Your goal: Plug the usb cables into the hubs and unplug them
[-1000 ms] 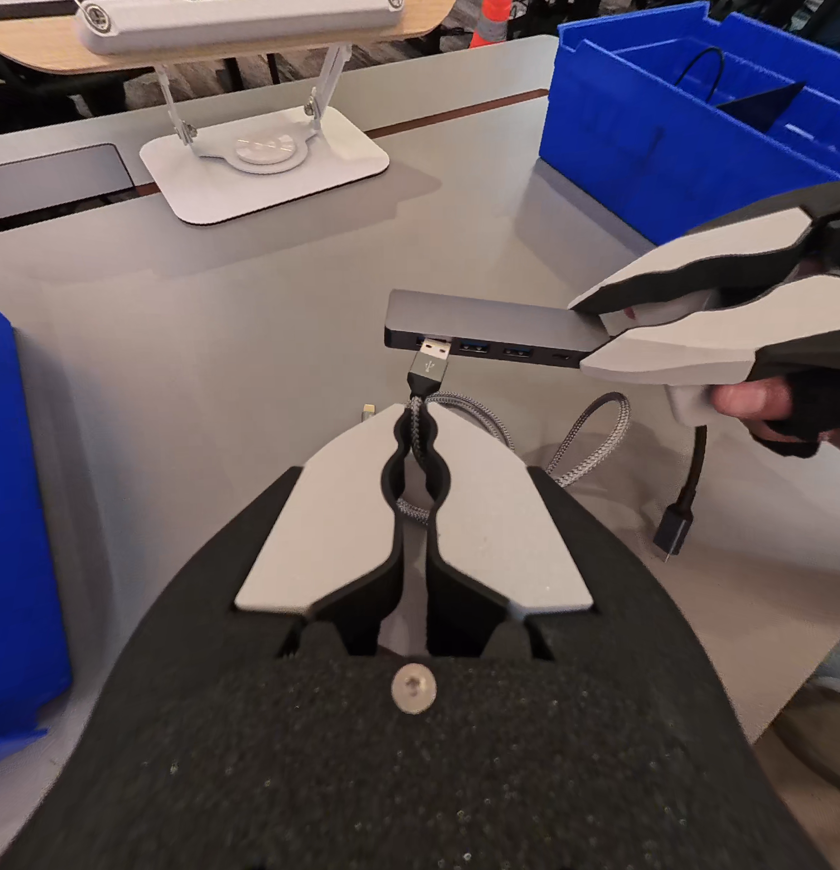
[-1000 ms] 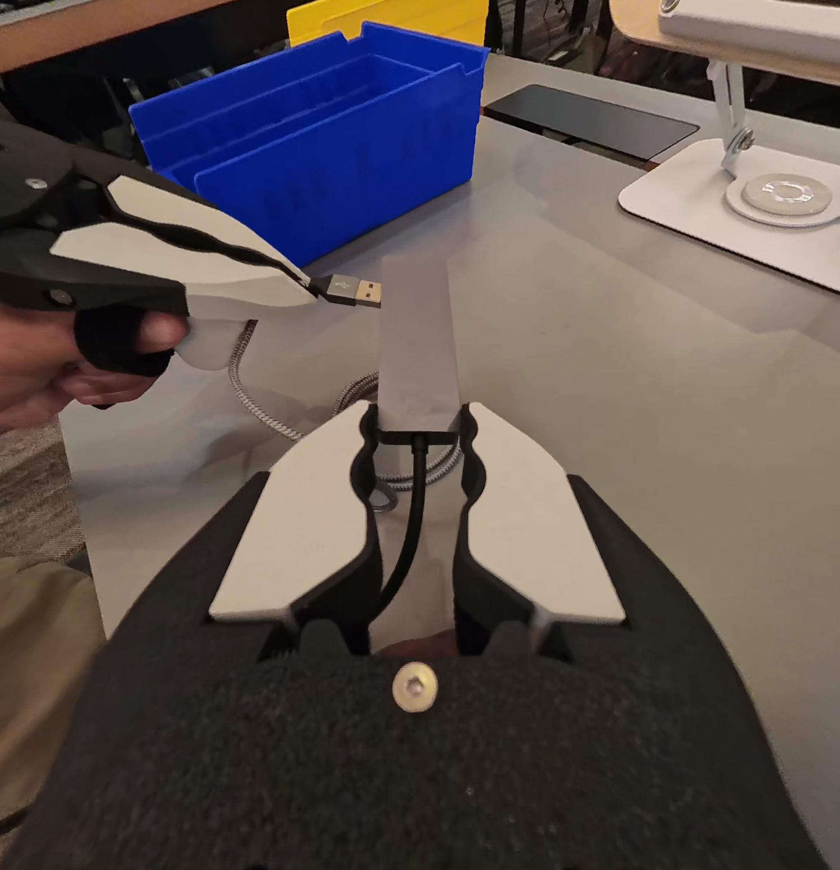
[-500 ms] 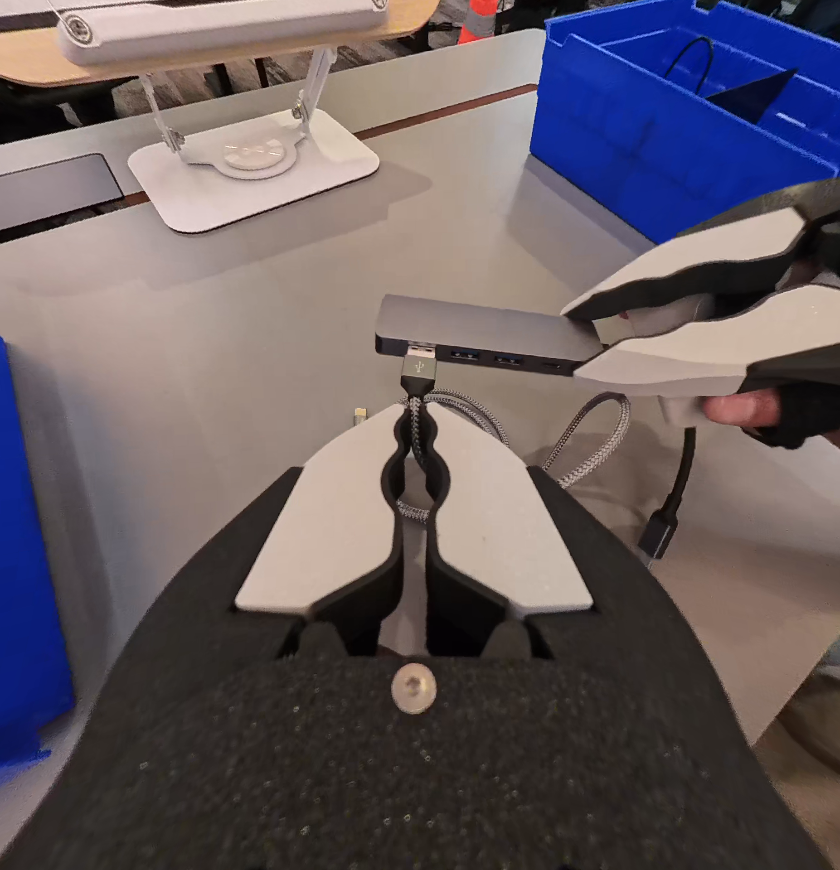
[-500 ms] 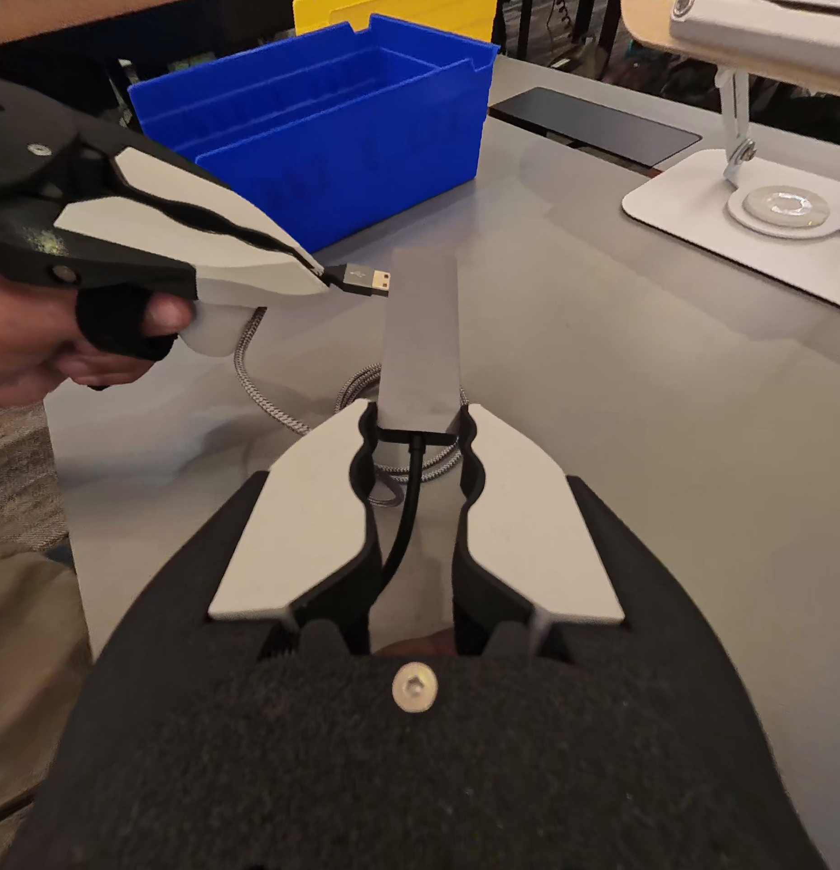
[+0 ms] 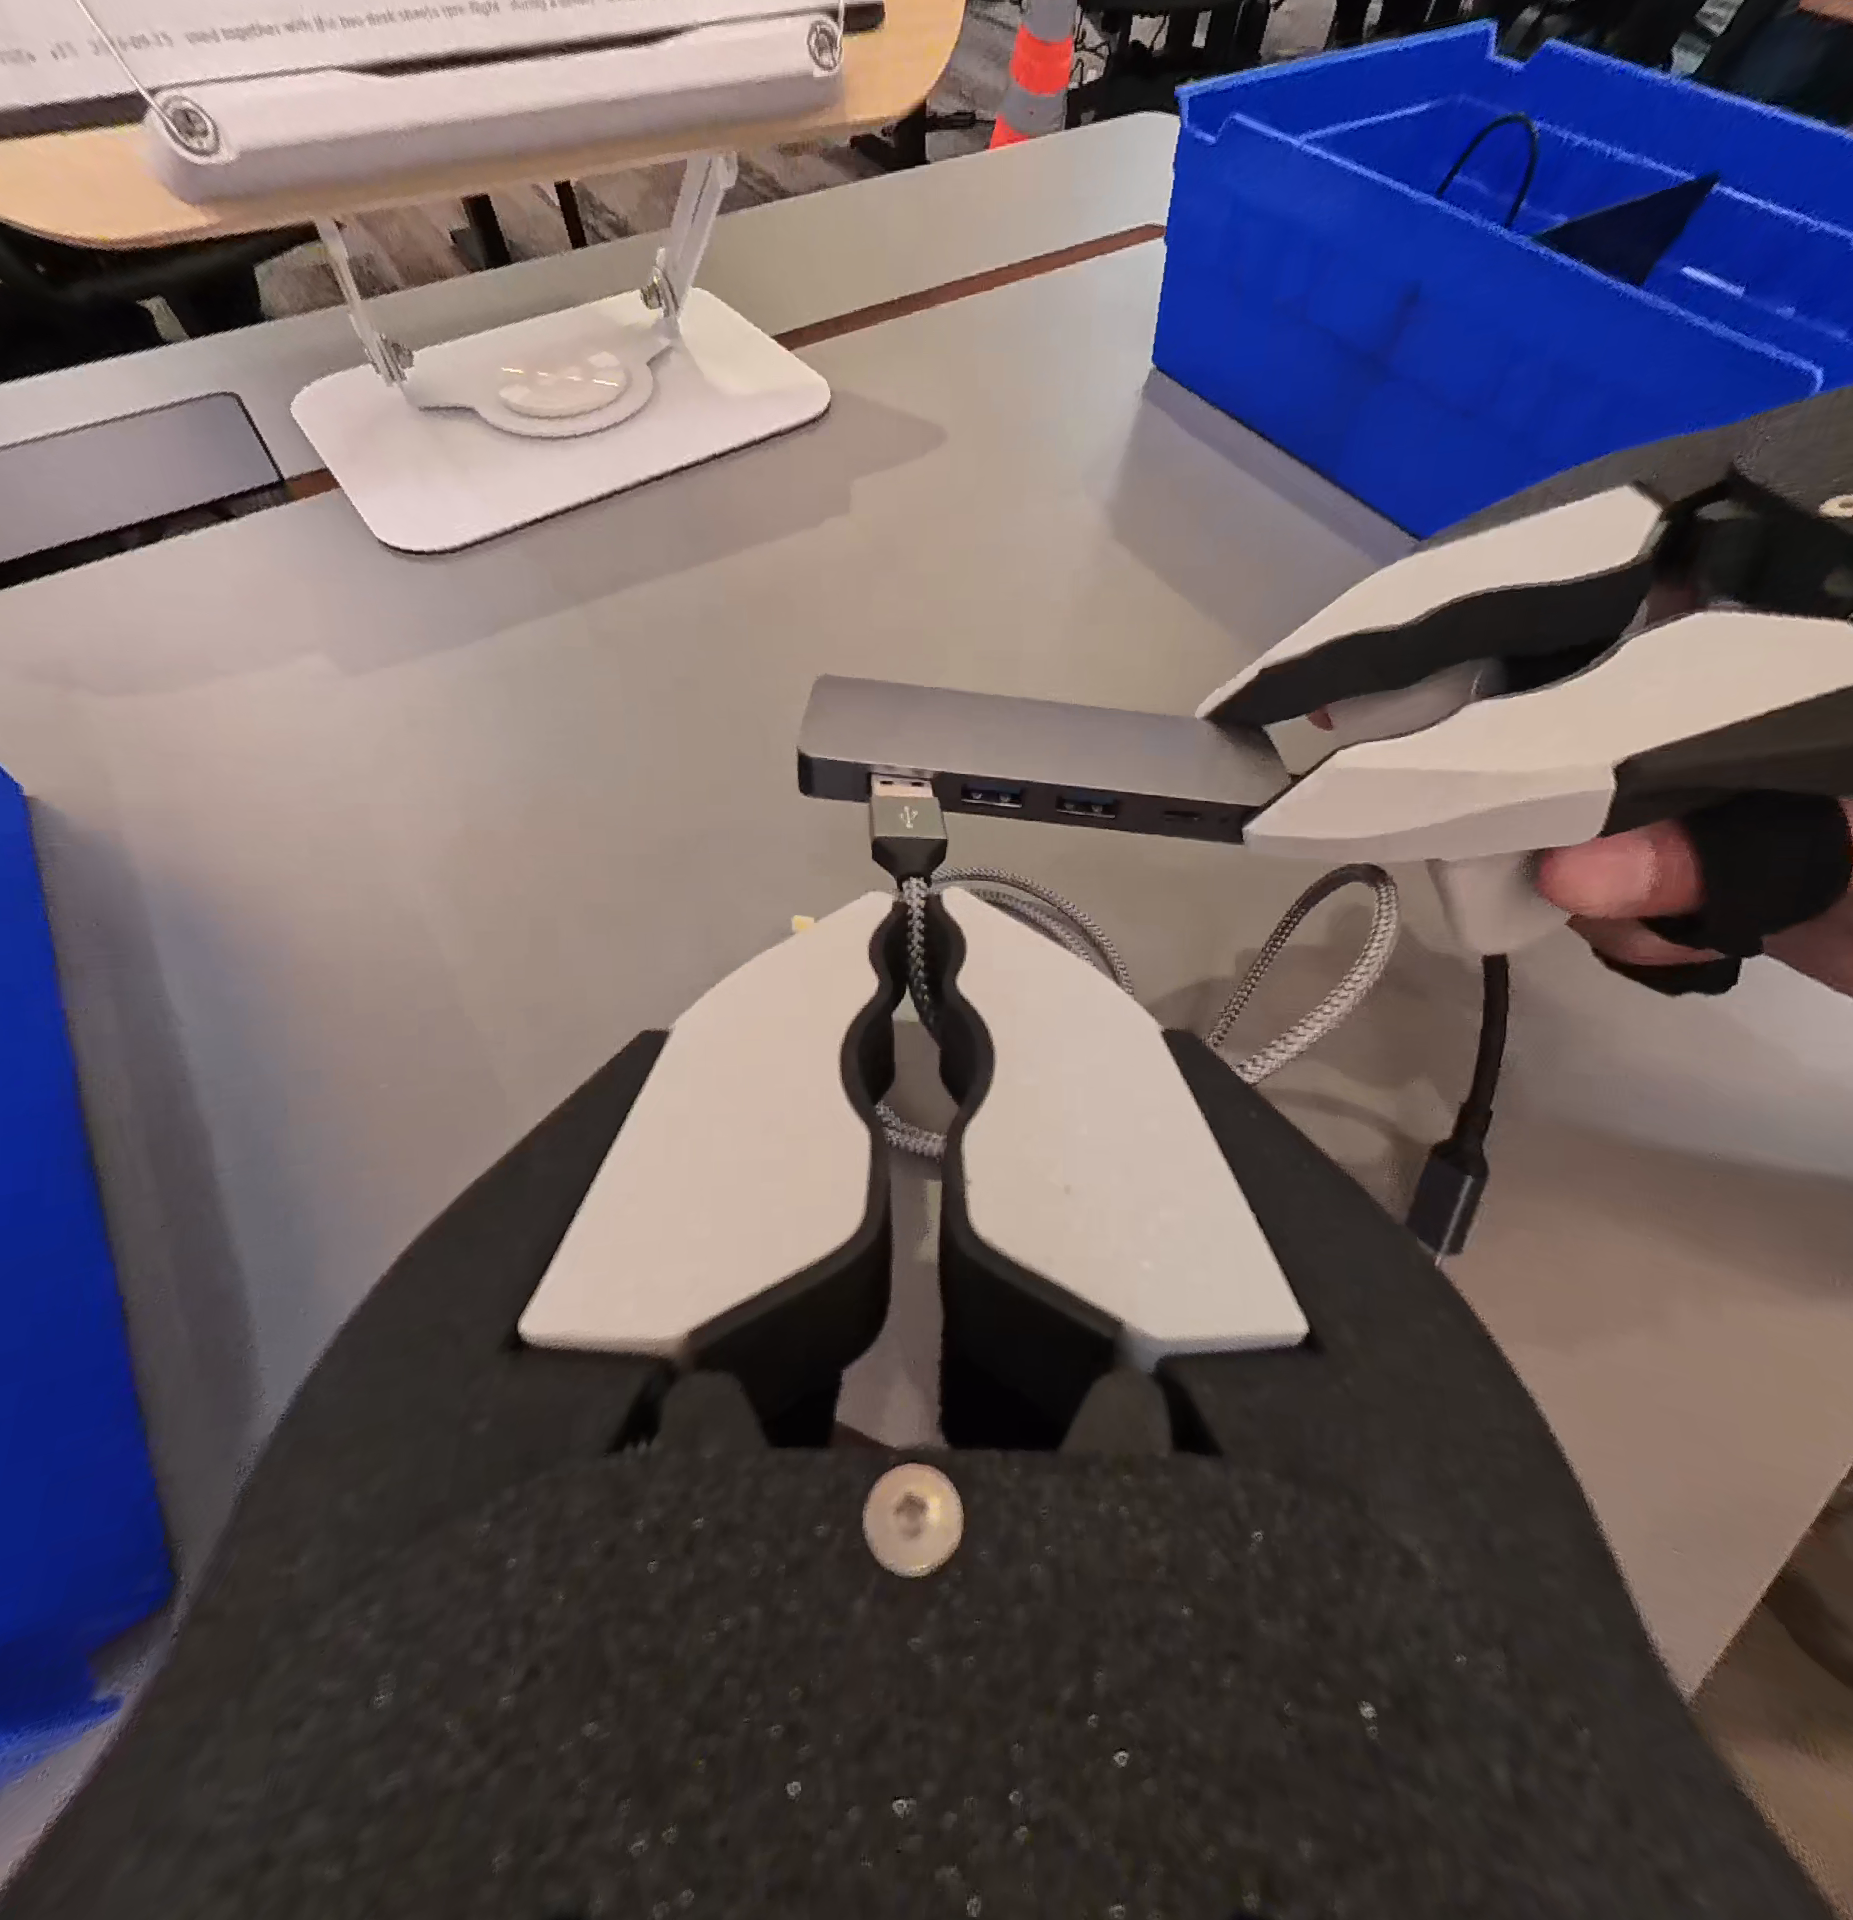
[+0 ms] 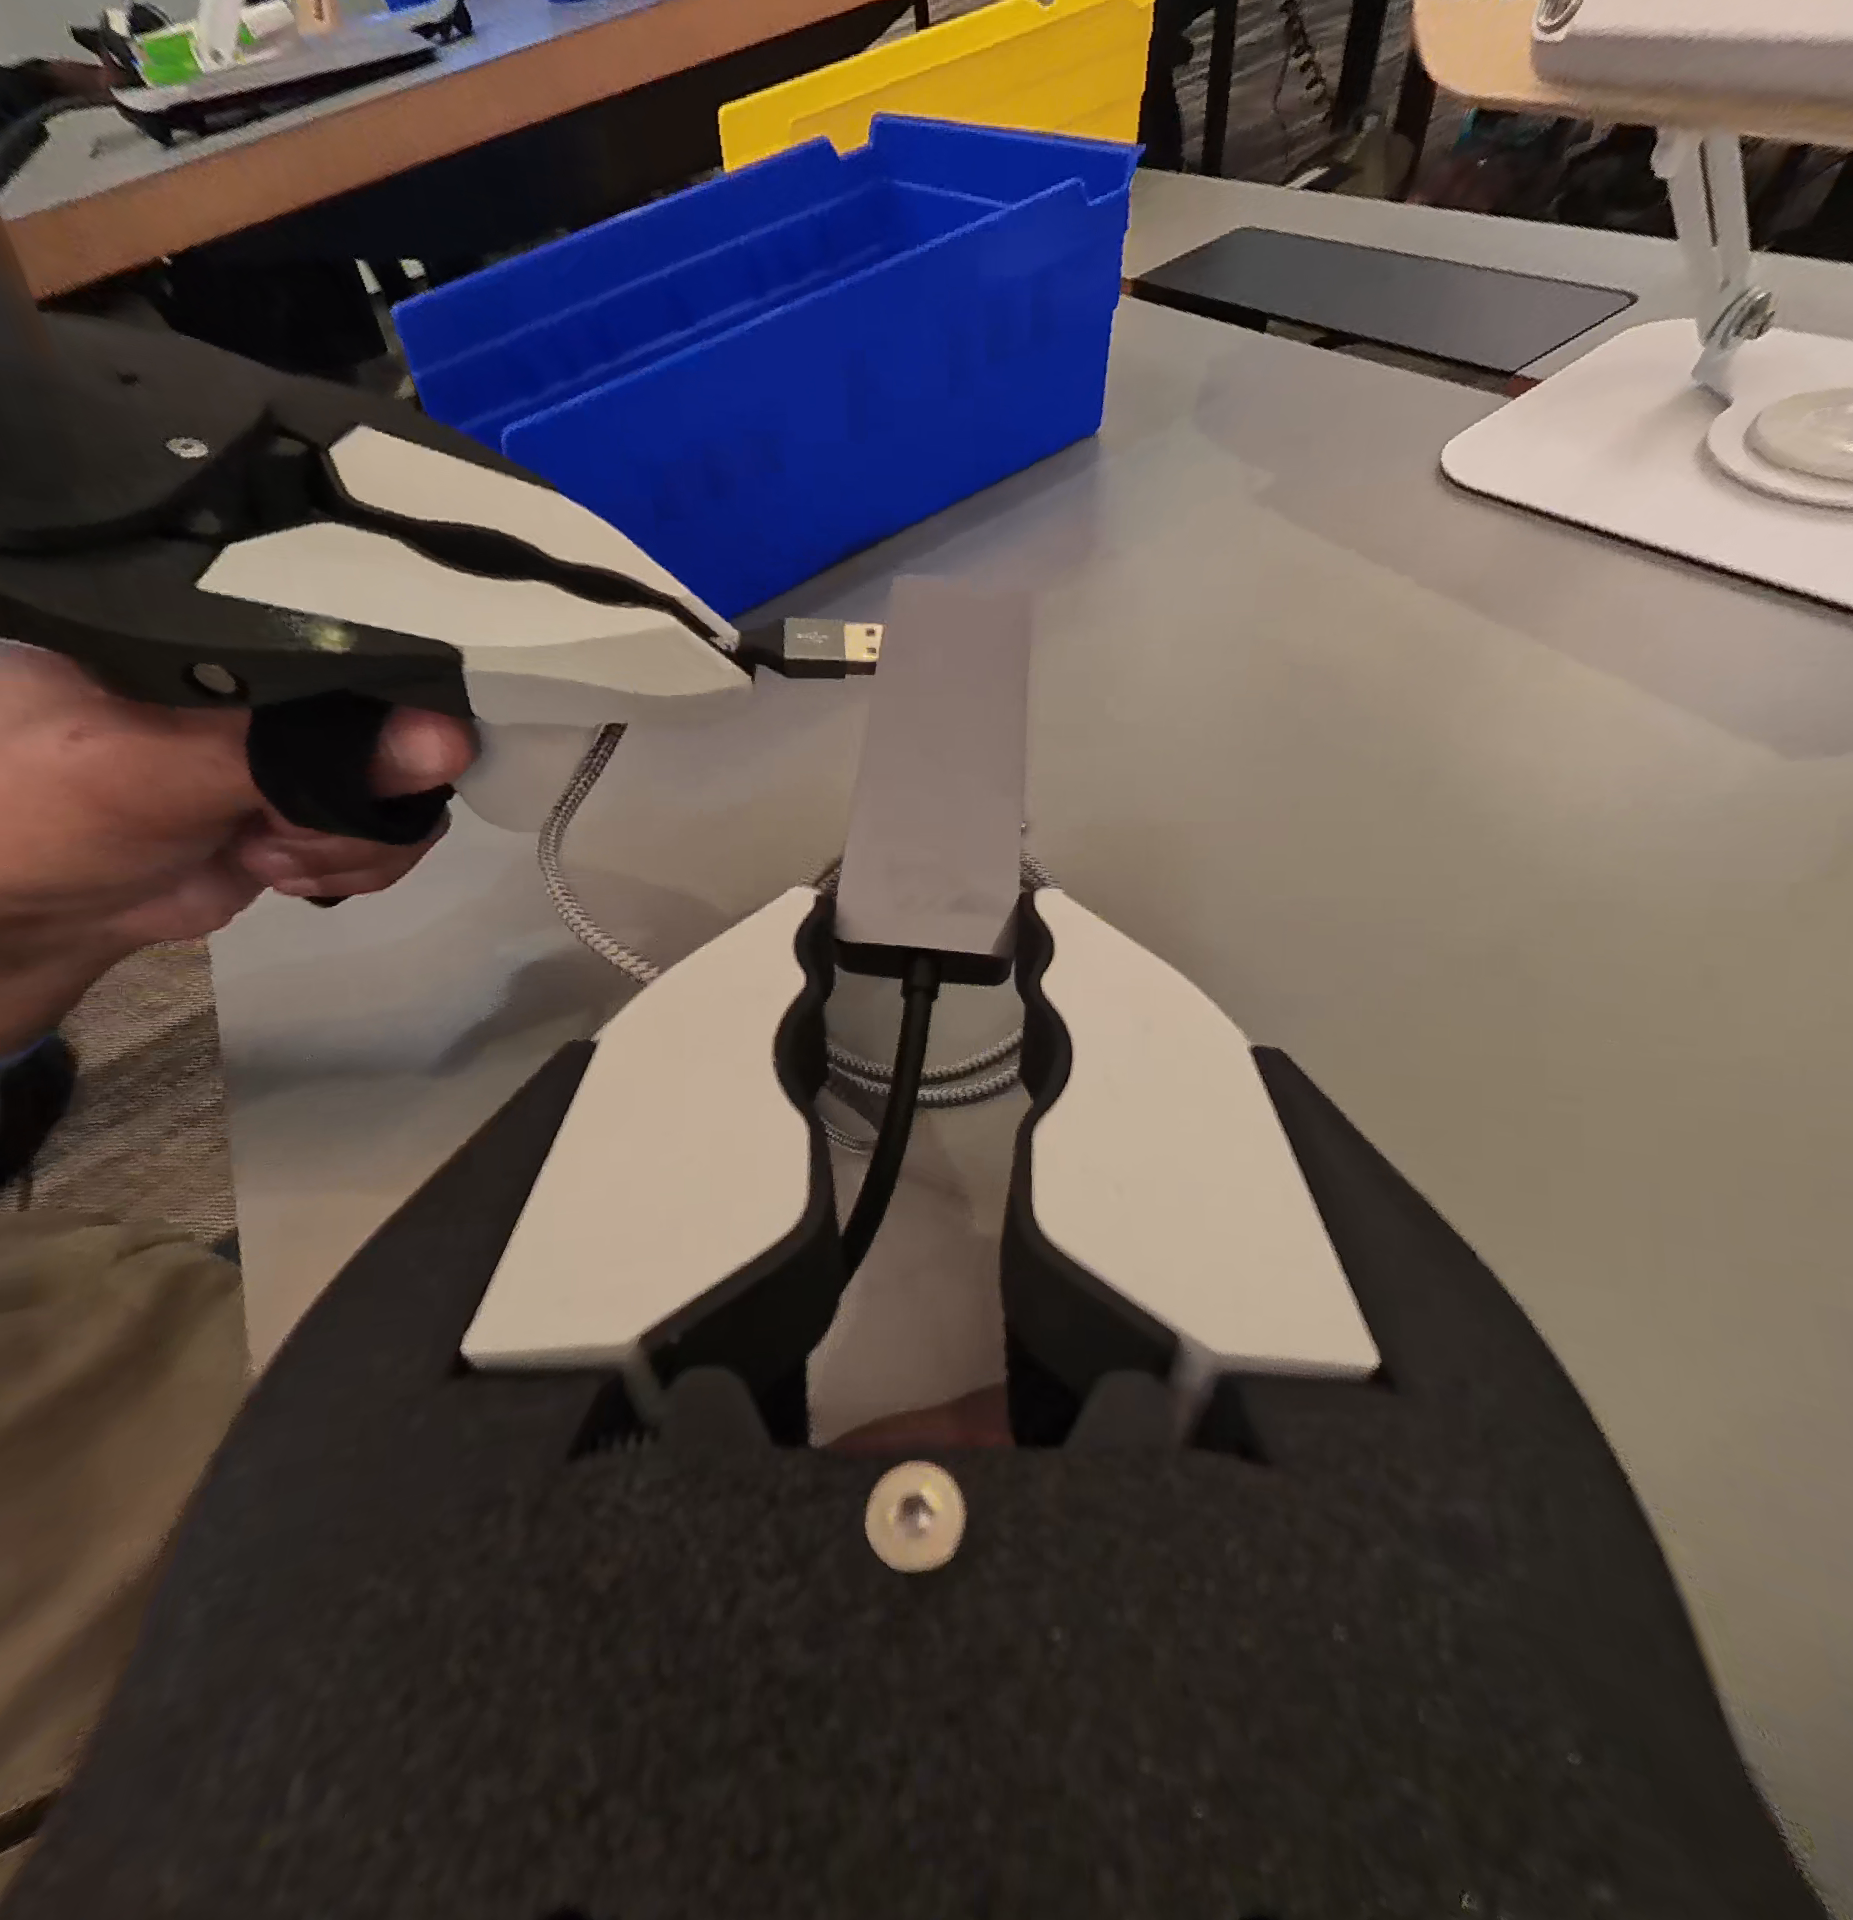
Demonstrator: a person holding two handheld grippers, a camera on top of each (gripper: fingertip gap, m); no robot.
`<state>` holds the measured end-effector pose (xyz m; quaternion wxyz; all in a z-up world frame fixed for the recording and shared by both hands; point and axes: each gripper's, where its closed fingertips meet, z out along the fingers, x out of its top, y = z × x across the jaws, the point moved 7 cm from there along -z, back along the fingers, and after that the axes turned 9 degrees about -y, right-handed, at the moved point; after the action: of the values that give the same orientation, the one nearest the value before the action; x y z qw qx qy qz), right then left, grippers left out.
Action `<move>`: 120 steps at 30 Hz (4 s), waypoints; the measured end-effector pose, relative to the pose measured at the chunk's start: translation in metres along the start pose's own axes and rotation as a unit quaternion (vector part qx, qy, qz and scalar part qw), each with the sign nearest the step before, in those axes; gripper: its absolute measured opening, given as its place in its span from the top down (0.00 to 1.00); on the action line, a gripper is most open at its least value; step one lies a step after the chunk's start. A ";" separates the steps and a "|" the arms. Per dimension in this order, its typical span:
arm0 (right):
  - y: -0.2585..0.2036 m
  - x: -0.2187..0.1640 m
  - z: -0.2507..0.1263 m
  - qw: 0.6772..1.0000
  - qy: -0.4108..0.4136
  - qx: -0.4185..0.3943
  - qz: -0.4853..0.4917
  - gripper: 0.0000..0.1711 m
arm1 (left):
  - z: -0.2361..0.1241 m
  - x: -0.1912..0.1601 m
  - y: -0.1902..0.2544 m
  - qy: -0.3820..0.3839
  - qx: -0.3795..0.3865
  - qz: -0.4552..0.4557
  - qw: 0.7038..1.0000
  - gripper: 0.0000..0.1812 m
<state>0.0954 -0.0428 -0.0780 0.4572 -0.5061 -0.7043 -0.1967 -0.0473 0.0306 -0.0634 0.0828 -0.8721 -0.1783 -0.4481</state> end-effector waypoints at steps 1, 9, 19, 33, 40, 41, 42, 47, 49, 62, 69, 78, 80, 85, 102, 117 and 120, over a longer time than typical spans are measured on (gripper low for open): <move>0.001 0.000 0.000 1.000 0.000 0.011 0.007 0.81 | -0.002 0.001 0.000 0.004 -0.001 0.002 1.000 0.99; 0.011 0.001 -0.007 0.996 0.016 0.078 0.042 0.75 | -0.008 0.004 0.001 0.013 -0.003 0.013 1.000 0.99; 0.030 0.001 0.013 0.994 -0.105 0.034 -0.022 0.74 | 0.006 -0.035 -0.010 -0.068 0.003 0.002 0.998 0.99; 0.019 -0.015 0.084 0.967 -0.232 0.012 -0.109 0.77 | -0.019 -0.054 -0.025 -0.088 -0.004 0.007 0.996 0.99; 0.014 -0.010 0.068 0.963 -0.201 -0.060 -0.169 0.79 | -0.005 -0.037 -0.021 -0.086 -0.006 0.025 0.996 0.99; 0.012 -0.007 0.064 0.966 -0.192 -0.055 -0.161 0.79 | -0.004 -0.033 -0.020 -0.078 0.001 0.028 0.997 0.99; 0.011 -0.003 0.059 0.970 -0.183 -0.055 -0.151 0.79 | -0.003 -0.030 -0.018 -0.074 0.005 0.032 0.997 0.99; 0.004 0.011 0.041 0.990 -0.119 -0.011 -0.080 0.79 | 0.003 -0.018 -0.012 -0.061 0.015 0.028 0.998 0.99; 0.001 0.012 0.038 0.992 -0.105 -0.001 -0.067 0.79 | 0.002 -0.014 -0.011 -0.050 0.010 0.013 0.999 0.99; -0.004 0.005 0.033 0.990 -0.109 -0.027 -0.088 0.79 | -0.003 -0.014 -0.006 -0.047 0.003 0.009 0.999 0.99; -0.005 0.002 0.033 0.991 -0.107 -0.021 -0.082 0.79 | -0.002 -0.014 -0.002 -0.037 0.002 0.008 0.999 0.99; -0.004 -0.003 0.029 0.994 -0.070 -0.018 -0.082 0.79 | 0.002 -0.014 -0.001 -0.042 -0.016 0.004 0.999 0.99; -0.002 -0.005 0.028 0.994 -0.070 -0.009 -0.083 0.79 | 0.002 -0.014 -0.002 -0.036 -0.028 -0.007 0.999 0.99; 0.000 -0.011 0.035 0.995 -0.082 0.005 -0.065 0.79 | 0.009 -0.018 -0.003 -0.054 -0.026 -0.004 0.998 0.99; 0.005 -0.015 0.036 0.993 -0.079 0.023 -0.084 0.79 | 0.013 -0.019 -0.001 -0.062 -0.046 0.009 0.997 0.99; 0.001 -0.013 0.032 0.992 -0.068 0.027 -0.107 0.79 | 0.009 -0.017 0.000 -0.056 -0.034 0.037 0.997 0.99; 0.000 -0.012 0.033 0.991 -0.070 0.019 -0.113 0.79 | 0.009 -0.017 0.000 -0.057 -0.029 0.040 0.997 0.99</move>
<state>0.0819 -0.0250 -0.1045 0.3913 -0.4270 -0.7909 -0.1976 -0.0495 0.0300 -0.0821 0.0648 -0.9047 -0.1349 -0.3989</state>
